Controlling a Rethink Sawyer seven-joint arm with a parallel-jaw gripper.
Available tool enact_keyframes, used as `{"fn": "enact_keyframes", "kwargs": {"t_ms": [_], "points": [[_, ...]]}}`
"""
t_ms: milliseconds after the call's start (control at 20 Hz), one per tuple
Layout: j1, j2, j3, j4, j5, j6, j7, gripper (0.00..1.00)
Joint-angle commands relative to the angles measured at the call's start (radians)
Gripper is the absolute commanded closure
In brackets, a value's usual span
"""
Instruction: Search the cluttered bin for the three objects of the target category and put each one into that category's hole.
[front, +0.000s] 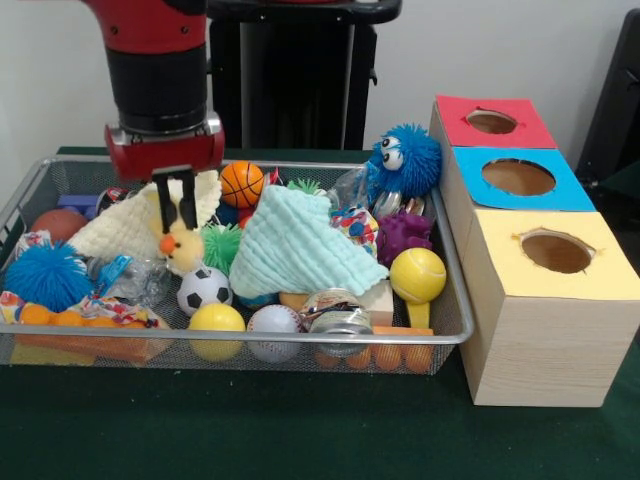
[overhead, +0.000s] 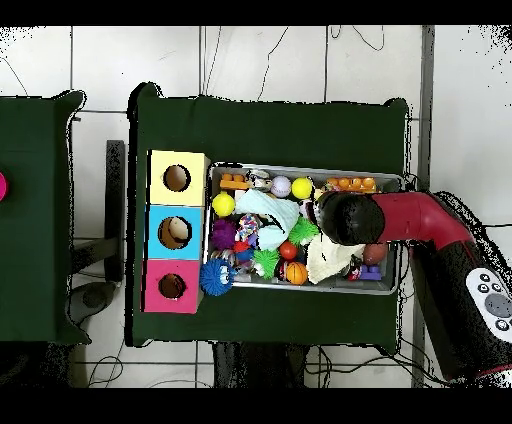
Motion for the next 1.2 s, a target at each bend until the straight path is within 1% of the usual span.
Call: {"fn": "enact_keyframes", "kwargs": {"t_ms": [50, 150, 400, 450, 600, 800, 1200], "points": [[0.014, -0.181, -0.018, 0.178, 0.095, 0.135, -0.013, 1.00], [0.028, -0.230, -0.029, 0.216, 0.121, 0.144, 0.010, 1.00], [0.067, -0.336, -0.061, 0.311, 0.167, 0.109, 0.076, 1.00], [0.072, -0.340, -0.072, 0.319, 0.168, 0.102, 0.086, 1.00], [0.096, -0.384, -0.099, 0.366, 0.184, 0.074, 0.121, 1.00], [0.136, -0.419, -0.149, 0.425, 0.191, 0.016, 0.178, 1.00], [0.257, -0.440, -0.270, 0.512, 0.189, -0.123, 0.325, 1.00]]}}
